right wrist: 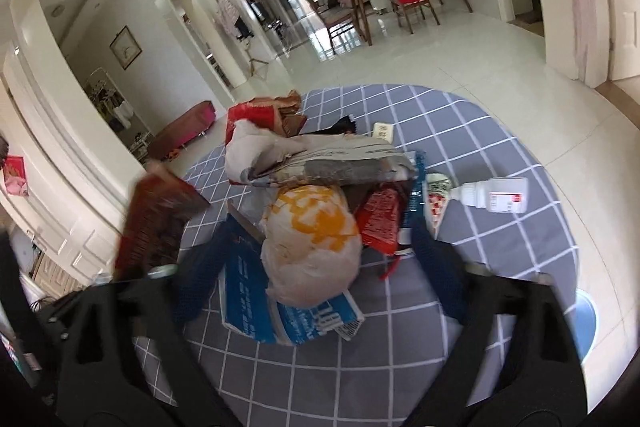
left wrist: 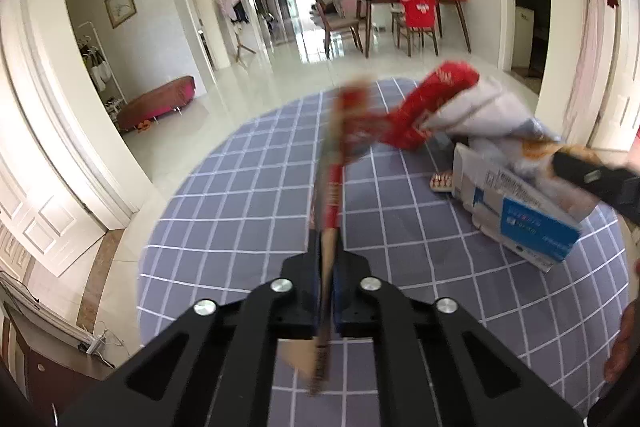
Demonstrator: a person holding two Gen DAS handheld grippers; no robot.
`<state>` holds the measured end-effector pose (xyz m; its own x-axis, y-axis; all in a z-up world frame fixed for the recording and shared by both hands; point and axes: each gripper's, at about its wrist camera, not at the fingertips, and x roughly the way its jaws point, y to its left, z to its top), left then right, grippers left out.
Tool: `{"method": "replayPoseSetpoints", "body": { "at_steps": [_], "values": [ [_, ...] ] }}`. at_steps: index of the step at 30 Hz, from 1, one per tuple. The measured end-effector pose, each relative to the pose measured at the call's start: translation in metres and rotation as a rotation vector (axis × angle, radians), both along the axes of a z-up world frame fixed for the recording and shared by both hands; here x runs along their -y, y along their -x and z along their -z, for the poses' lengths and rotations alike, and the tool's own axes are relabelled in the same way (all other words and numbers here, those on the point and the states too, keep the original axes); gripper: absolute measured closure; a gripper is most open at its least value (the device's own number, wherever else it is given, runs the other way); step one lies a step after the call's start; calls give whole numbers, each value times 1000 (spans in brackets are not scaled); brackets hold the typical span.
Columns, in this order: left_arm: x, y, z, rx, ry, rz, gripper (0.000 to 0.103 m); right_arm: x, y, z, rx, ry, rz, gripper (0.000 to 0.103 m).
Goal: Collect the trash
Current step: 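Grasp the brown cardboard box with the left tool while the right tool grasps the white-orange bag, then carry both items over the blue basin and open both tools to drop them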
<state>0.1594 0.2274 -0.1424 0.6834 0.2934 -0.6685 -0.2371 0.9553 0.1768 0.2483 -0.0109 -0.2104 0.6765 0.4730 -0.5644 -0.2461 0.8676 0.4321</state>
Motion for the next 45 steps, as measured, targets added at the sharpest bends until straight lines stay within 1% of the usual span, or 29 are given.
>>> {"method": "replayPoseSetpoints", "body": {
  "at_steps": [1,3,5,8,10,13,14,16,18,22,24,25,26,28,30,31,34,36,37,38,39,40,42,43,45],
  "values": [
    [-1,3,-5,10,15,-1,99,-2,-1,1,-9,2,-7,66],
    [0,11,-15,33,41,6,99,-2,3,-1,-5,-3,-13,71],
    [5,21,-27,69,32,10,99,1,10,-6,9,-35,-44,73],
    [13,36,-47,121,53,24,99,6,22,-16,28,-78,-76,74],
    [18,47,-61,153,50,32,99,12,32,-26,31,-143,-113,74],
    [30,66,-81,204,55,58,99,23,52,-44,68,-188,-140,74],
    [36,72,-88,215,70,81,99,30,59,-51,83,-203,-142,74],
    [48,80,-97,231,98,124,99,45,75,-63,119,-212,-127,74],
    [71,86,-104,238,116,185,99,63,90,-71,149,-210,-97,74],
    [121,85,-104,207,165,327,99,120,119,-75,195,-153,28,74],
    [159,76,-97,171,183,418,99,149,130,-68,196,-118,99,74],
    [183,72,-91,148,191,474,99,169,136,-60,186,-93,154,74],
    [198,68,-85,129,194,509,99,189,142,-52,172,-77,202,74],
    [239,57,-67,72,208,594,99,221,148,-32,134,-36,288,74],
    [268,43,-48,9,239,654,99,250,149,-7,81,-6,363,73],
    [287,33,-34,-32,260,691,99,267,150,10,44,0,400,73],
    [325,17,2,-105,263,746,99,298,149,48,-41,21,469,73],
    [348,7,26,-152,261,778,99,312,144,70,-81,16,501,69],
    [355,3,35,-162,257,787,99,317,143,77,-90,16,513,67],
    [361,-3,43,-174,253,799,99,324,141,85,-90,5,528,49],
    [368,-12,52,-201,254,810,99,330,136,97,-82,-14,547,24],
    [372,-16,56,-216,257,813,99,336,133,105,-86,-13,557,19],
    [385,-28,74,-259,246,808,99,343,121,126,-151,4,561,19],
    [388,-31,81,-277,244,807,99,349,119,140,-193,-5,569,19],
    [394,-36,91,-306,243,812,99,356,124,148,-201,-19,583,19]
  ]
}}
